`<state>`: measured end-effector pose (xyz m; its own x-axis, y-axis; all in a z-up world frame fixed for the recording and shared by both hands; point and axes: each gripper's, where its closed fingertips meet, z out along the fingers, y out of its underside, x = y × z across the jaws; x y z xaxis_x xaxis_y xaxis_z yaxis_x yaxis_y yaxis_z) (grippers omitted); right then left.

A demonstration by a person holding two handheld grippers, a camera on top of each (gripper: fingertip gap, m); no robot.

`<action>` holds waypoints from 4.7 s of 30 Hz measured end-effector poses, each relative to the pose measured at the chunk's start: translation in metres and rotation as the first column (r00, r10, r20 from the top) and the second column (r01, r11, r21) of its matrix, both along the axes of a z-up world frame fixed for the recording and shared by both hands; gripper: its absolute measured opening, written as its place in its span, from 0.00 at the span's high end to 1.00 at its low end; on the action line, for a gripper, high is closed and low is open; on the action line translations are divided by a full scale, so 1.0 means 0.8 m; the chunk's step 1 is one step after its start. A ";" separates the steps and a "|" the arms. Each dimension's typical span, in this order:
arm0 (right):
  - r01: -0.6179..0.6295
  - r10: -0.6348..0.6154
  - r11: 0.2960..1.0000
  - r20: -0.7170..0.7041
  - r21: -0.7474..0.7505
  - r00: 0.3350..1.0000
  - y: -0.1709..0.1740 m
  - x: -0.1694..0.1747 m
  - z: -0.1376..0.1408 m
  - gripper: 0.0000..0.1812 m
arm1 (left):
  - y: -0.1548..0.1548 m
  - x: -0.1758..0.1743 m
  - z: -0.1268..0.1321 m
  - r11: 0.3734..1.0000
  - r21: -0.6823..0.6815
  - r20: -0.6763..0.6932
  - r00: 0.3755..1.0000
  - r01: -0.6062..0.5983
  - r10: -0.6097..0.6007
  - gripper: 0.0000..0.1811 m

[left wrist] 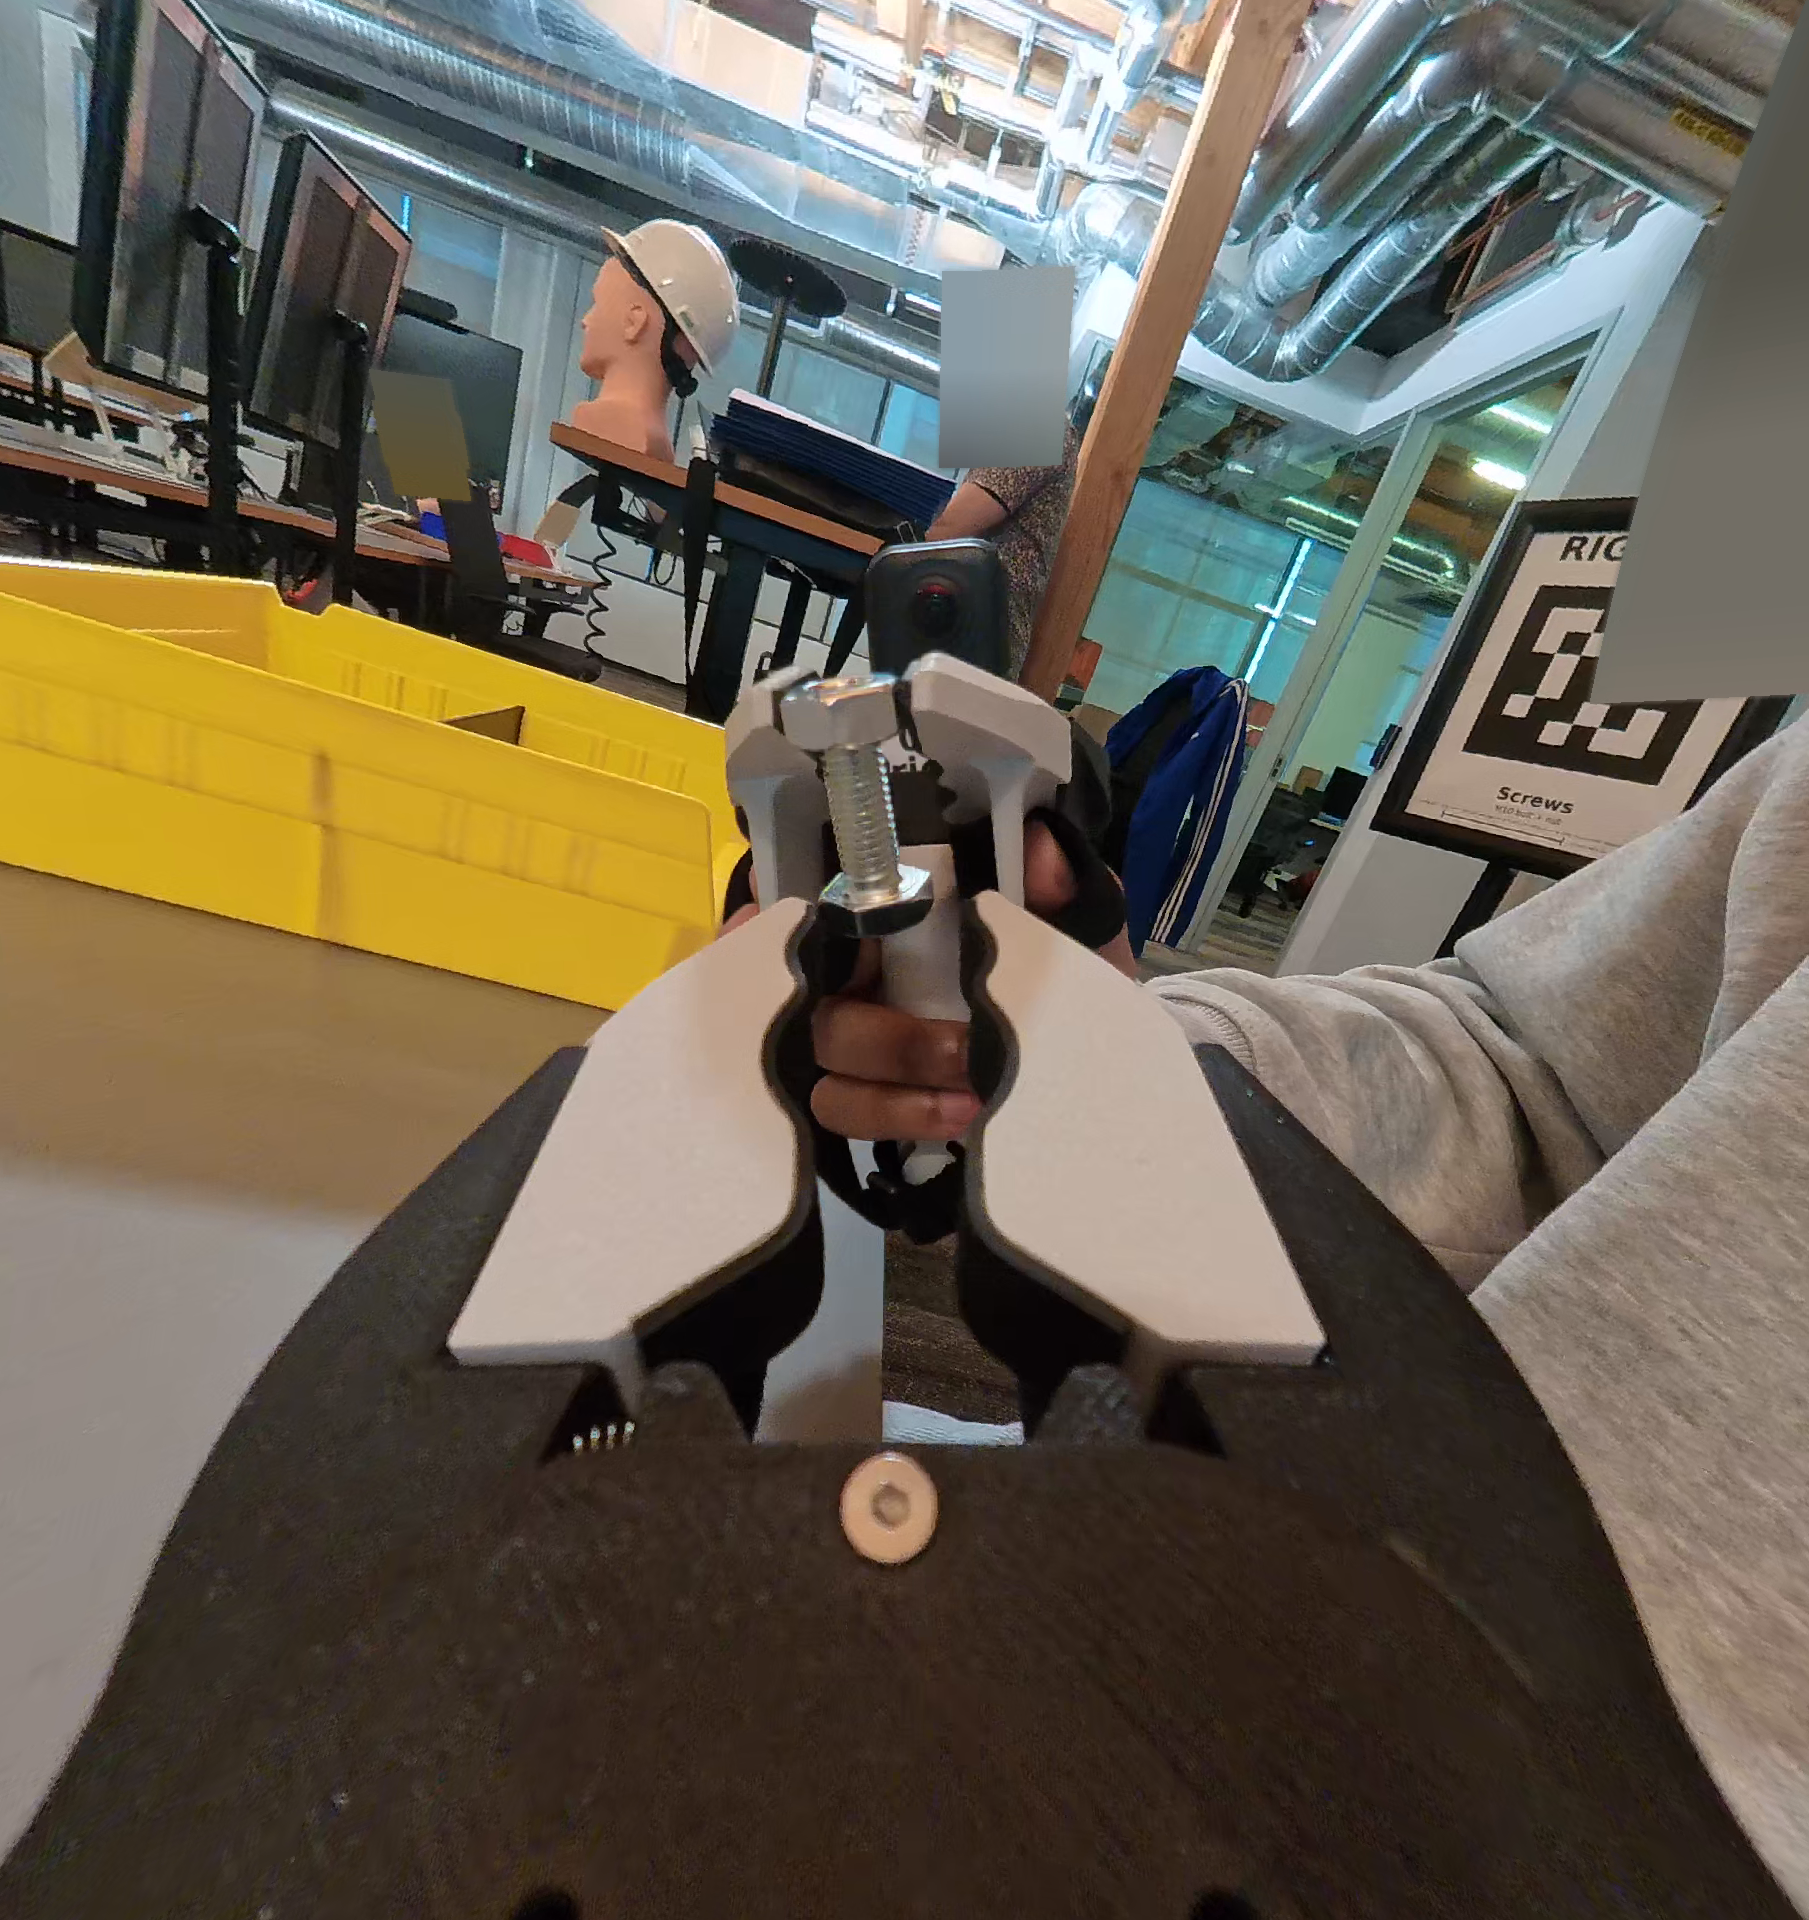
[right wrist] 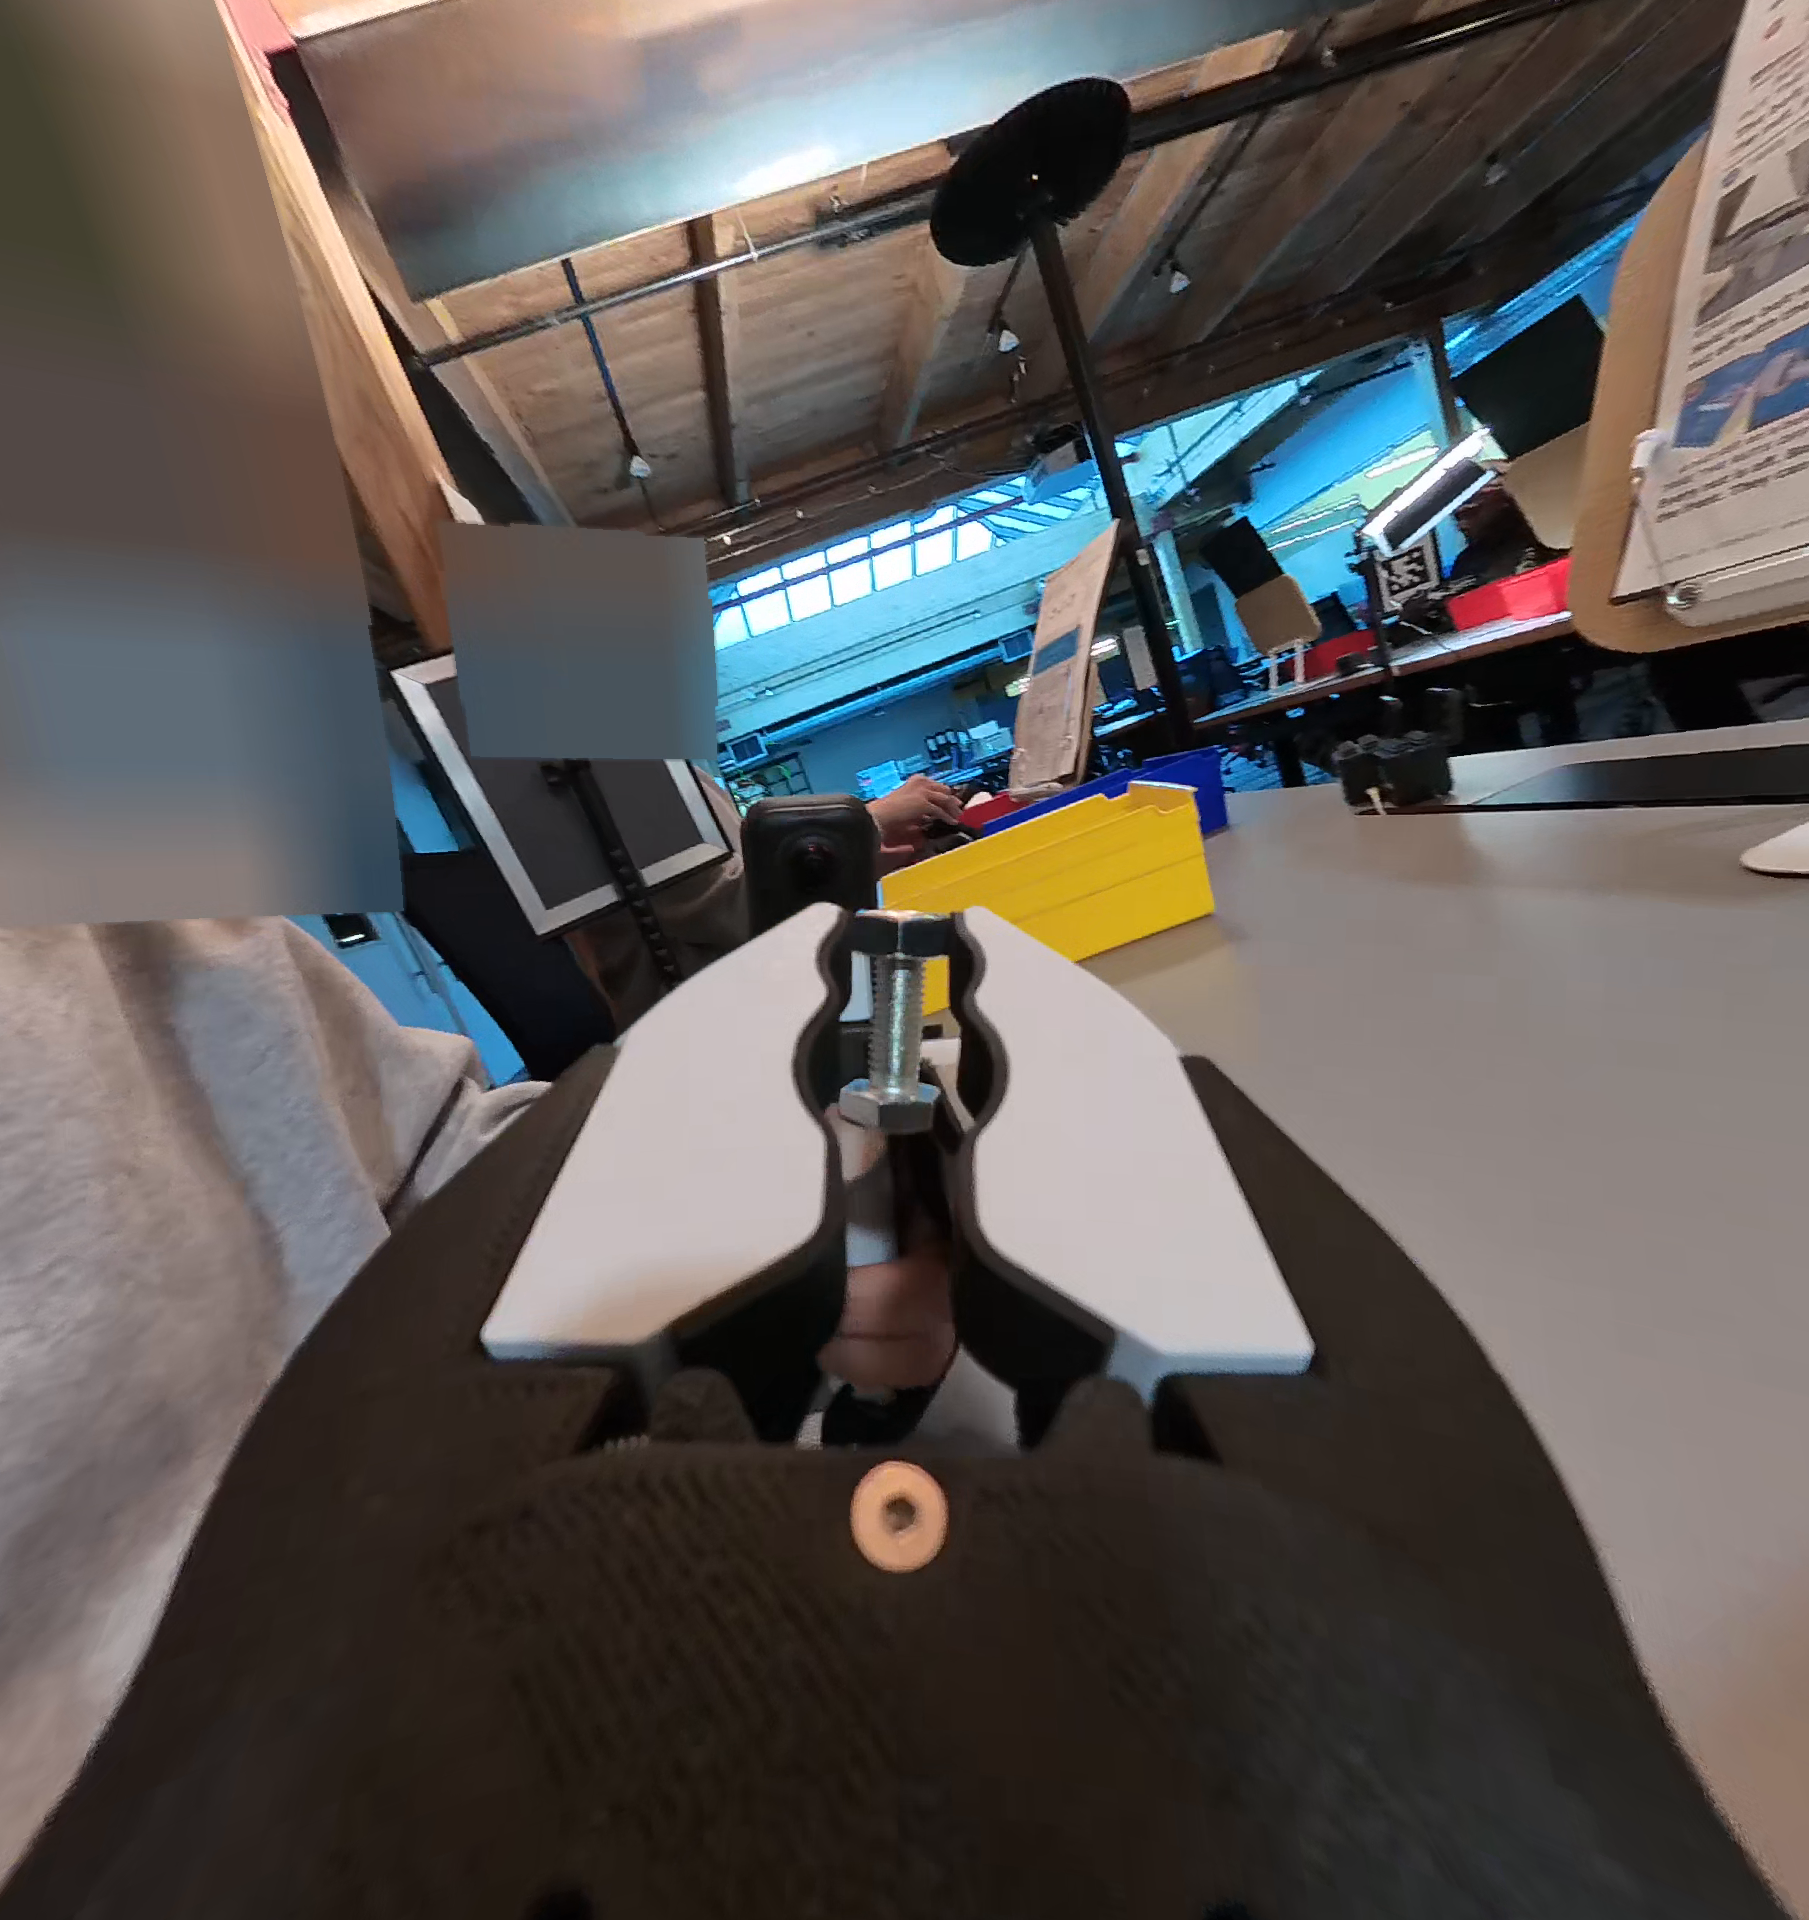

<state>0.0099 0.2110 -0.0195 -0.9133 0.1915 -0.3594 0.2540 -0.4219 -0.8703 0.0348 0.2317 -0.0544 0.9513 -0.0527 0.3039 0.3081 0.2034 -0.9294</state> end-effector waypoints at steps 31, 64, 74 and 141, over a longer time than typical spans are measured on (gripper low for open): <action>-0.045 0.045 0.999 -0.001 -0.011 0.999 -0.006 0.007 0.001 0.91 | -0.001 -0.002 0.004 1.000 0.012 -0.008 1.000 -0.015 0.015 0.89; 0.128 -0.115 0.972 -0.079 0.195 0.990 0.000 -0.015 -0.023 0.87 | -0.011 -0.041 -0.014 0.953 -0.117 -0.170 0.952 -0.278 0.256 0.89; 0.240 -0.200 0.940 -0.181 0.242 0.963 -0.004 -0.014 -0.018 0.86 | -0.004 -0.031 -0.014 0.964 -0.093 -0.144 0.961 -0.250 0.236 0.89; 0.116 -0.103 0.988 -0.126 0.101 0.987 0.005 -0.004 -0.004 0.93 | -0.006 -0.026 -0.004 0.975 -0.041 -0.111 0.971 -0.217 0.212 0.90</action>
